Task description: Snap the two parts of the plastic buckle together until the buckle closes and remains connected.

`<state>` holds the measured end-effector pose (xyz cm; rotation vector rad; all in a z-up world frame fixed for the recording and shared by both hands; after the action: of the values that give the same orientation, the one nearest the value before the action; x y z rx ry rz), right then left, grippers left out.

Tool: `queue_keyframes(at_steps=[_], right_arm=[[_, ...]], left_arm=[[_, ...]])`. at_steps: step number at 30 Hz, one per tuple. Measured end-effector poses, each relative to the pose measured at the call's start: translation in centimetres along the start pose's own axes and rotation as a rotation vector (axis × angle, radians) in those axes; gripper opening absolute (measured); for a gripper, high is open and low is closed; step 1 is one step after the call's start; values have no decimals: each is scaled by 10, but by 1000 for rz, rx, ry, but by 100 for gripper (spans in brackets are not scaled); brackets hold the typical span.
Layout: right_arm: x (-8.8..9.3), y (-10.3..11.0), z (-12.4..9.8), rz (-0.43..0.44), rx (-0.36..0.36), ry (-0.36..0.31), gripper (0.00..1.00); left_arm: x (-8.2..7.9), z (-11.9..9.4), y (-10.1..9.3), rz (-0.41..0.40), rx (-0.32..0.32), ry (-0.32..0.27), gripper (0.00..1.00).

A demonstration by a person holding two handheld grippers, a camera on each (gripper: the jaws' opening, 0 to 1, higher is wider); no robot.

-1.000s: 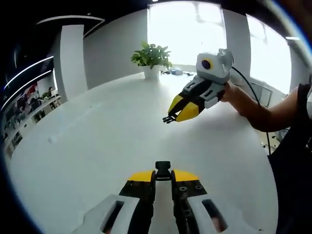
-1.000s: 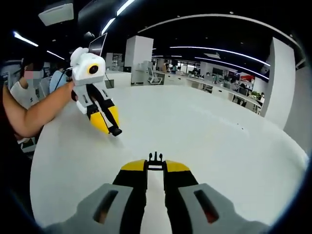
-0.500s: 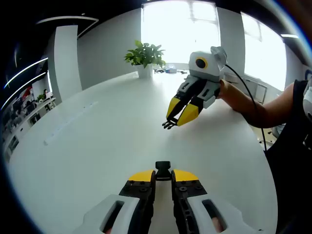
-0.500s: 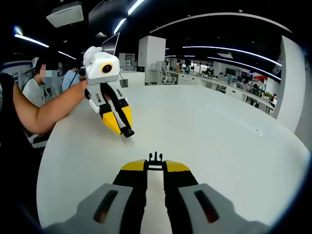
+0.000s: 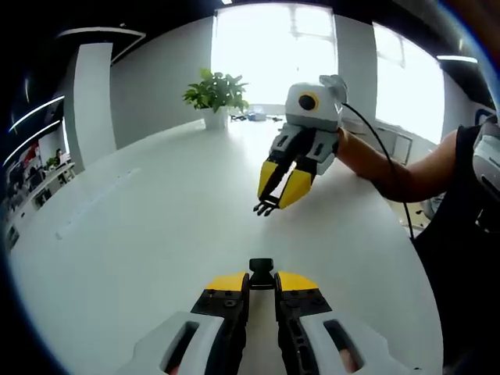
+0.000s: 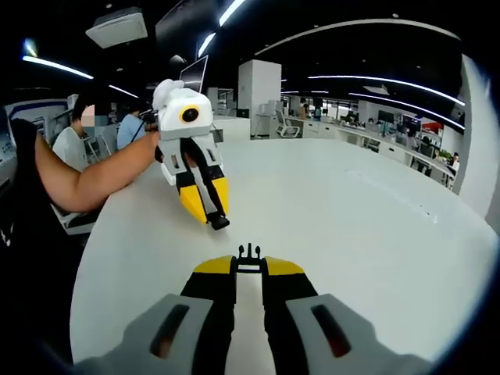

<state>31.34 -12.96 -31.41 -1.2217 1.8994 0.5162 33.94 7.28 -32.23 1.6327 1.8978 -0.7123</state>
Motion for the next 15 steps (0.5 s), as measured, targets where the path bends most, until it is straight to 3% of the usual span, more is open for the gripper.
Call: queue_keyframes(at_steps=[8,15], right_arm=[[1,11,6,-70,-55,18,11],[-5,18,1,-76,-116,-38,11]], left_arm=[[0,1,-4,27,29,-12,11],[-2,2,-9,54,62,-27,11]])
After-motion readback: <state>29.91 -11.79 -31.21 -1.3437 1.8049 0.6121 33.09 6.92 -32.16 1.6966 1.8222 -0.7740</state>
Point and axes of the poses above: the point that each gripper's makers call its tool centre point, and the gripper's own axes: z roughly forward along the fingers, y roughly to its left, x roughly out of its underside, the point moved 8 cm from there along -z, roughly backward along the fingers, and after that the axes turned 11 degrees about y, right-handed, at the moved point
